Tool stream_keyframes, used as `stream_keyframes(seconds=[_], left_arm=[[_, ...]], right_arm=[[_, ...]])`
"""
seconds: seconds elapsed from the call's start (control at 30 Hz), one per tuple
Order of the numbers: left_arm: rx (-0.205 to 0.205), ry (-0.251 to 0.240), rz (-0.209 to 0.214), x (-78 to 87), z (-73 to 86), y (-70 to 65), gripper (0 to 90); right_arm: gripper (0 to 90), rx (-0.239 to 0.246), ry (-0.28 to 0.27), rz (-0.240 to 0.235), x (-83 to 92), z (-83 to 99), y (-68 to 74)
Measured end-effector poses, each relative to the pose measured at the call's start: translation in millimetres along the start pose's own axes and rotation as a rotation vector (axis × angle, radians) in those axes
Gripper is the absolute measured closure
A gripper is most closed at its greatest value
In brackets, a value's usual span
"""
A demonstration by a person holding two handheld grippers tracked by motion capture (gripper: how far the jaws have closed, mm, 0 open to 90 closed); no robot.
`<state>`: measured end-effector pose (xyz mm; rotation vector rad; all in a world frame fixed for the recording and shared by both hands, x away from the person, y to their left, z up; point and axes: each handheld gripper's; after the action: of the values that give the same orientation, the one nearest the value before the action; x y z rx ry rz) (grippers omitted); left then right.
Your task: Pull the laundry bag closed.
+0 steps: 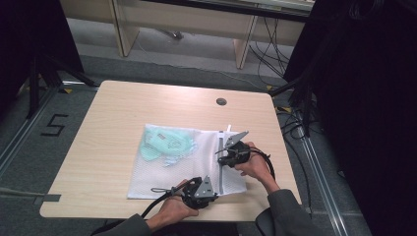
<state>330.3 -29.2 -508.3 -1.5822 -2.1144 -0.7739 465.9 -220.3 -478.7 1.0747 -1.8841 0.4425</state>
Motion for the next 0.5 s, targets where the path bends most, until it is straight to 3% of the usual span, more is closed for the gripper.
stream_keyframes(seconds=[0.43,0.5], left_arm=[[0.006,-0.008,-0.002,-1.5,0.0,-2.6,89.0],[-0.002,-0.002,-0.006,-0.8,-0.4,-1.6,89.0]], right_arm=[[86.2,-0.039,-0.023,0.016,0.2,-1.5,-8.3],[86.3,-0.046,-0.003,0.011,0.6,-1.7,-10.0]])
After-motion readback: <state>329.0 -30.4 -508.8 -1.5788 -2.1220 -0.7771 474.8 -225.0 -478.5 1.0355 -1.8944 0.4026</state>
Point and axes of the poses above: each handheld gripper's, and its own axes: x roughly backward along the jaws, z roughly out of its underside, y roughly to its left, and after that the axes turned 12 degrees about -x, right-handed
